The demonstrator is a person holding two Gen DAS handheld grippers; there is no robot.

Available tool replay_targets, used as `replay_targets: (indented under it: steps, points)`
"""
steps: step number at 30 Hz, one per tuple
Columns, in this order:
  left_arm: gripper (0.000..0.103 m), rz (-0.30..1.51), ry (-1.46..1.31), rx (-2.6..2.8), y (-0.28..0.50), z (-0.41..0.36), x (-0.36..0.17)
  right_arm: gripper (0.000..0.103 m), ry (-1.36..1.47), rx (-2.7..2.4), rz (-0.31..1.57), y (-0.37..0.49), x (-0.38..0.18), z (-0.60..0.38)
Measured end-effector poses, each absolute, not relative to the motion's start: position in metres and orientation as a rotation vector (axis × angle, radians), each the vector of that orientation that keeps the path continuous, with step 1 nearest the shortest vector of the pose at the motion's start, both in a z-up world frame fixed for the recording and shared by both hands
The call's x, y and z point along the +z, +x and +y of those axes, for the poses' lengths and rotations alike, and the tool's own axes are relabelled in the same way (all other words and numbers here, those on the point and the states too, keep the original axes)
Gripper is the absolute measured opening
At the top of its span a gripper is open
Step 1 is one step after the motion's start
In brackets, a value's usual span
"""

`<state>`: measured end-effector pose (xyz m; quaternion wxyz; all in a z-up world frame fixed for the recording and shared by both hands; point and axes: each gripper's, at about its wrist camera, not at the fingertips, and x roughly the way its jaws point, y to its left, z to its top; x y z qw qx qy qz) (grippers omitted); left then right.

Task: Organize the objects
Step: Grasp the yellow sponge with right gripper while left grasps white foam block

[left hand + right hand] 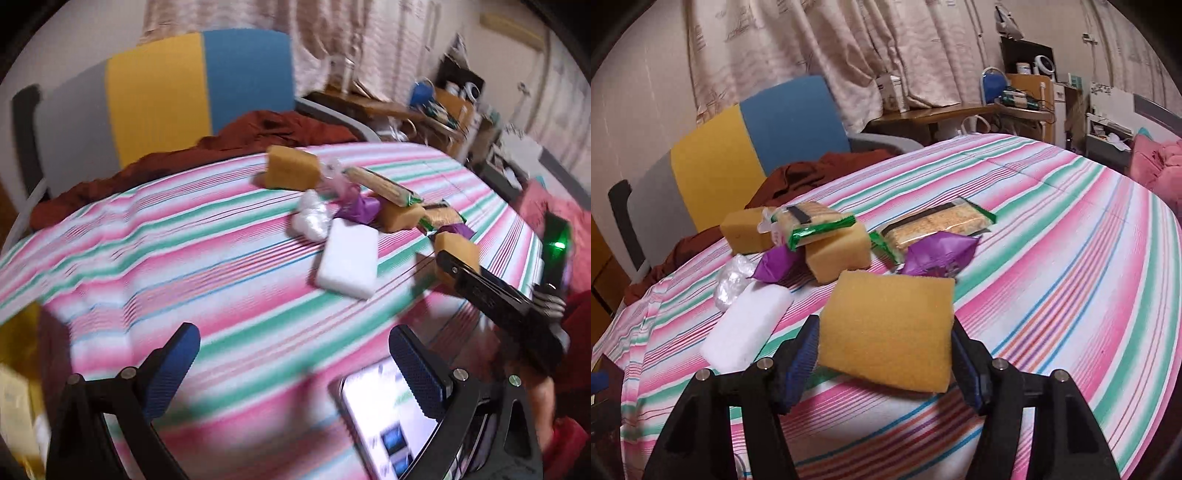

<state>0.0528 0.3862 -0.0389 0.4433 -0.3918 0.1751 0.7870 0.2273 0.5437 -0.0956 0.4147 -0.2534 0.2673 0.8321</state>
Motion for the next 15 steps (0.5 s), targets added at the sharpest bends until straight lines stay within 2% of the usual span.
replay_targets:
  steps: [8,15]
  points:
    - [0.103,0.562,-0.932,1.861,0.040,0.471,-0.062,0.067,-0.608,2.090,0.698,0.232,-0.101,0.547]
    - [0.102,0.645,-0.892,1.830,0.042,0.504,-0.081,0.067,-0.593,2.078,0.706,0.234,-0.103,0.547]
